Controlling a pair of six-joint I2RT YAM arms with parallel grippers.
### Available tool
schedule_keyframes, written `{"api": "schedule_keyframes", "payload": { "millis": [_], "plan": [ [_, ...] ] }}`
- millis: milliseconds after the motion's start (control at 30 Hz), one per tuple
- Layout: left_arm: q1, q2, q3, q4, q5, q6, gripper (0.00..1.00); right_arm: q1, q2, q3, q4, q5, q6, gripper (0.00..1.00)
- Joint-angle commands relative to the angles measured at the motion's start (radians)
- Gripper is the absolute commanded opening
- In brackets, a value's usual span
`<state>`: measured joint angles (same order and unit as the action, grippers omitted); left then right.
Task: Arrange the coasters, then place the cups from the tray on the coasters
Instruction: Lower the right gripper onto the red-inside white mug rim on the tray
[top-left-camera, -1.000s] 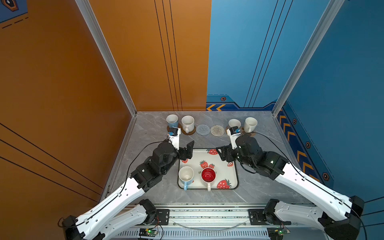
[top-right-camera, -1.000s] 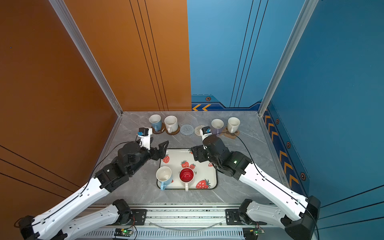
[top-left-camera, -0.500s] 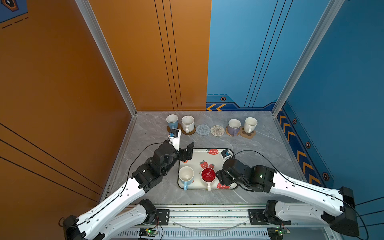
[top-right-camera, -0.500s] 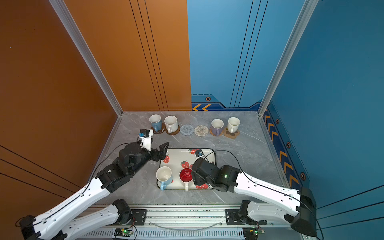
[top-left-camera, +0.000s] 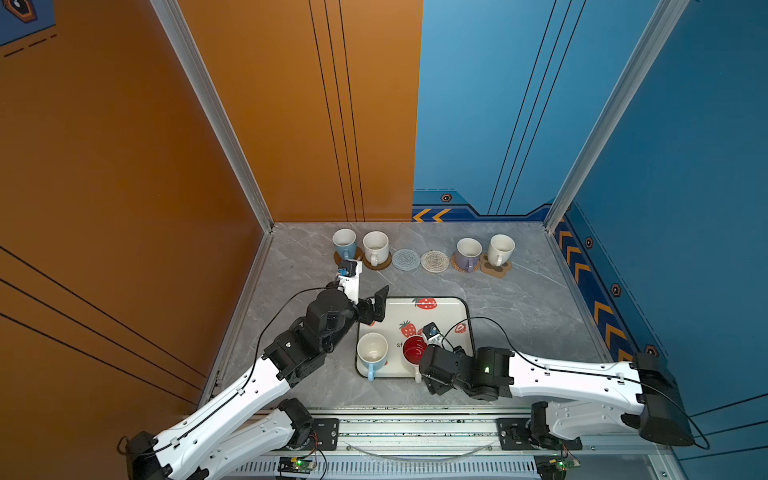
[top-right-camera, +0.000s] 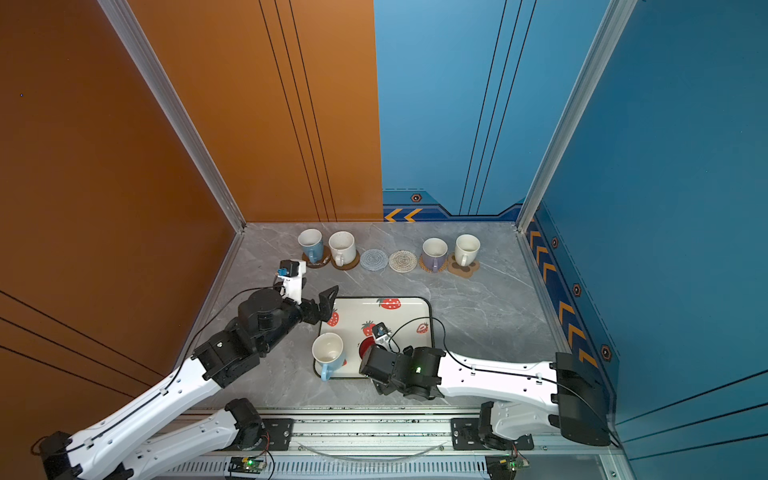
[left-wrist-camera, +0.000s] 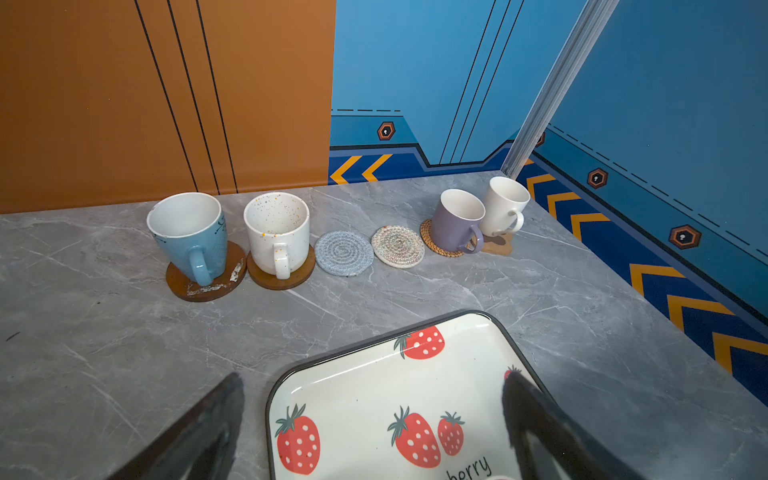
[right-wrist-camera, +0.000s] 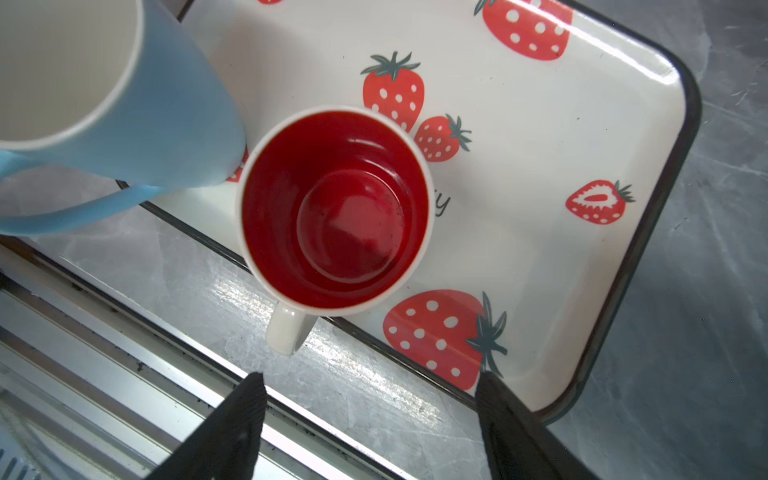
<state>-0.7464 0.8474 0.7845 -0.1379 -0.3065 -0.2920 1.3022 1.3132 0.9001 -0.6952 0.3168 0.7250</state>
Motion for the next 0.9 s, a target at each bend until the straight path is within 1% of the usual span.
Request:
{"api": "schedule_keyframes", "payload": {
  "millis": [0, 233, 433, 667, 867],
  "plan": [
    [0.004, -0.019, -0.014, 0.023, 0.017, 0.011, 0.98, 0.019, 0.037, 0.041, 0.016, -0.005, 0.026, 0.78],
    [0.010, -0.024, -0.021, 0.021, 0.020, 0.011, 0.98, 0.032, 0.095, 0.040, 0.087, -0.050, 0.037, 0.74],
    [0.014, -0.027, -0.022, 0.017, 0.021, 0.011, 0.98, 0.032, 0.139, 0.055, 0.112, -0.074, 0.045, 0.68],
    [0.019, -0.032, -0.027, 0.018, 0.021, 0.010, 0.99, 0.023, 0.187, 0.053, 0.150, -0.109, 0.084, 0.56],
    [0.025, -0.031, -0.028, 0.015, 0.026, 0.008, 0.99, 0.014, 0.225, 0.059, 0.166, -0.125, 0.109, 0.48]
  ]
}}
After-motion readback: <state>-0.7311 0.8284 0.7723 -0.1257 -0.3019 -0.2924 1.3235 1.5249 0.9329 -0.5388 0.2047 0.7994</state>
